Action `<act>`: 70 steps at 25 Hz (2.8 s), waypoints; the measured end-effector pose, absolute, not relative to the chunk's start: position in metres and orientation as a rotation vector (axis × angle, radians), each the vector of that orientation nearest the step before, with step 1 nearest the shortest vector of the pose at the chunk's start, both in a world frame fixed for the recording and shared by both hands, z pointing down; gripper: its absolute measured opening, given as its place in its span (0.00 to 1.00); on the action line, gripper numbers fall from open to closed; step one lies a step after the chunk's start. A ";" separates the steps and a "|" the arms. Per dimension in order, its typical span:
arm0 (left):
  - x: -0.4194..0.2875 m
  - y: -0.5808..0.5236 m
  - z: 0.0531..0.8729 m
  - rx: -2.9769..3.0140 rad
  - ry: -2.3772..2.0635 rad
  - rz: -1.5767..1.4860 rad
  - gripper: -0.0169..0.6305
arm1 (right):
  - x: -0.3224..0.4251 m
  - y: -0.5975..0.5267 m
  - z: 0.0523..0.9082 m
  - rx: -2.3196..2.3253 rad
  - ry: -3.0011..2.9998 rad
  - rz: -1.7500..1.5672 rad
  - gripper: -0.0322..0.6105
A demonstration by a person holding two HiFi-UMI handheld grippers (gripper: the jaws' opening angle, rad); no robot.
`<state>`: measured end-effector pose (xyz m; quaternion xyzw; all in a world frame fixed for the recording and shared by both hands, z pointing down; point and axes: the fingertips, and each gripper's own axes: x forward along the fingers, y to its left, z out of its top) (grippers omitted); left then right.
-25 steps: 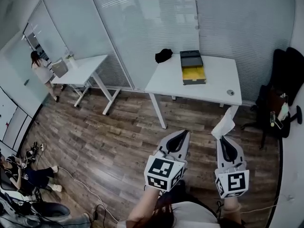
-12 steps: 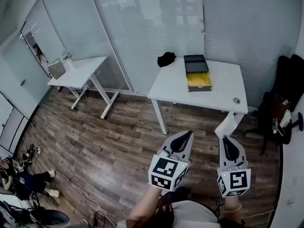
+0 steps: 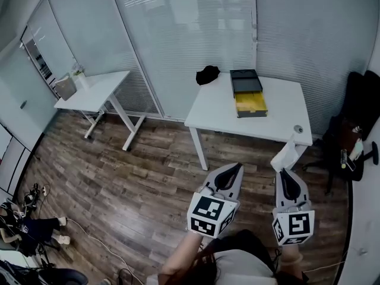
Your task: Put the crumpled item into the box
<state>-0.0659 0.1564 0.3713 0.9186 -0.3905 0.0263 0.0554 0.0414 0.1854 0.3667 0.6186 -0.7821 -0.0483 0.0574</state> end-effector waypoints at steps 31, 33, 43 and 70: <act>0.026 -0.068 0.377 2.730 -1.257 0.118 0.05 | 0.122 -0.041 0.369 1.763 -2.471 -0.113 0.12; 0.032 -0.082 0.379 2.720 -1.277 0.123 0.05 | 0.127 -0.057 0.370 1.740 -2.484 -0.118 0.12; 0.043 -0.118 0.388 2.650 -1.344 0.158 0.05 | 0.140 -0.107 0.379 1.625 -2.506 -0.127 0.12; 0.033 -0.282 0.406 2.662 -1.280 0.189 0.05 | 0.119 -0.268 0.434 1.450 -2.364 -0.124 0.12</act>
